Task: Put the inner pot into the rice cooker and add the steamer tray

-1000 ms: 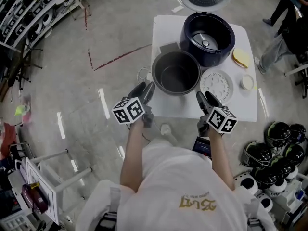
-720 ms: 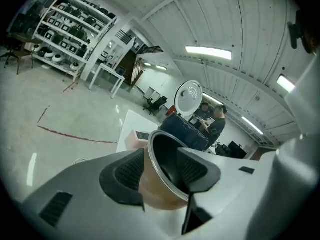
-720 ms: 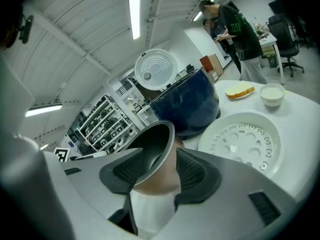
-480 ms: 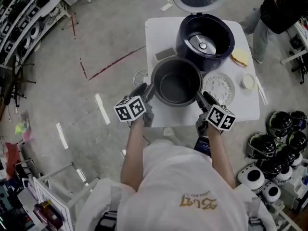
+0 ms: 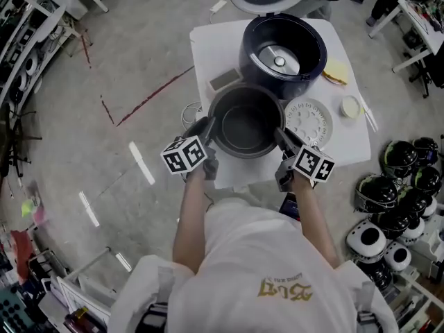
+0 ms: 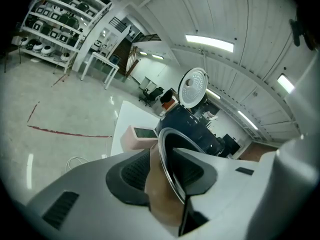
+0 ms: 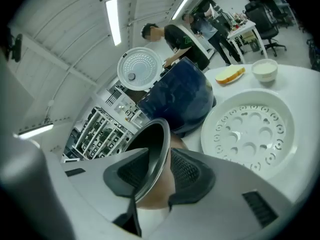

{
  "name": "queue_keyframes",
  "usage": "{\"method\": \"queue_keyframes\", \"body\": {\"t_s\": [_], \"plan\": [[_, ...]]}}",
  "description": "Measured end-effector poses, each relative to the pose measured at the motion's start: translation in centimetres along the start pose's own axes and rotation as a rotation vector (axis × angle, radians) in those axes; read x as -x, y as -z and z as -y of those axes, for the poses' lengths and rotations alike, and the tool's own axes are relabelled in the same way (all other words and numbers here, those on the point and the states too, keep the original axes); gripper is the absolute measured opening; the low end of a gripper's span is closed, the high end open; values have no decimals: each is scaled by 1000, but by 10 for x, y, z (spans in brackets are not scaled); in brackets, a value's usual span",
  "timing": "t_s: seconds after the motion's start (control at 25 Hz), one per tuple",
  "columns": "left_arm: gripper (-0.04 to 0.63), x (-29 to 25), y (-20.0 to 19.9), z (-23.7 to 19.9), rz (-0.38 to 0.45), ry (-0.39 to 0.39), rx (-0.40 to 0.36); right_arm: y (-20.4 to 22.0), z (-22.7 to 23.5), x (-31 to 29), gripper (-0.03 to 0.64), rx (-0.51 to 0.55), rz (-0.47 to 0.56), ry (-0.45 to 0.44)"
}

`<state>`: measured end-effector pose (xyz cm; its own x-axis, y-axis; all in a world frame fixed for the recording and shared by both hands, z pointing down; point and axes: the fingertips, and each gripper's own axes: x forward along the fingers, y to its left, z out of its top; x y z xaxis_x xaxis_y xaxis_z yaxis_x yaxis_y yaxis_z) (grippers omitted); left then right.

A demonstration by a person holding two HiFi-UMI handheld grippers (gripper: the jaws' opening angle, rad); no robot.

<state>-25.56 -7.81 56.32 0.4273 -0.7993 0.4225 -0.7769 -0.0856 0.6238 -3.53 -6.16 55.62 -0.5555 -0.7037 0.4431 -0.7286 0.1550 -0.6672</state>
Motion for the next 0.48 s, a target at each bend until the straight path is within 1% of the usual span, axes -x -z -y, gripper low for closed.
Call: {"method": "queue_keyframes", "body": {"t_s": [0.12, 0.2, 0.28, 0.32, 0.48], "plan": [[127, -4, 0, 1, -3, 23, -6, -1, -1, -3, 94, -42, 5, -9], [91, -5, 3, 4, -19, 32, -17, 1, 3, -2, 60, -98, 6, -18], [89, -6, 6, 6, -35, 32, -25, 1, 6, 0, 49, -154, 11, -39], [89, -6, 5, 7, -39, 34, -23, 0, 6, 1, 48, -165, 14, -48], [86, -5, -1, 4, -41, 38, -8, -1, 1, -3, 57, -135, 7, -44]]}}
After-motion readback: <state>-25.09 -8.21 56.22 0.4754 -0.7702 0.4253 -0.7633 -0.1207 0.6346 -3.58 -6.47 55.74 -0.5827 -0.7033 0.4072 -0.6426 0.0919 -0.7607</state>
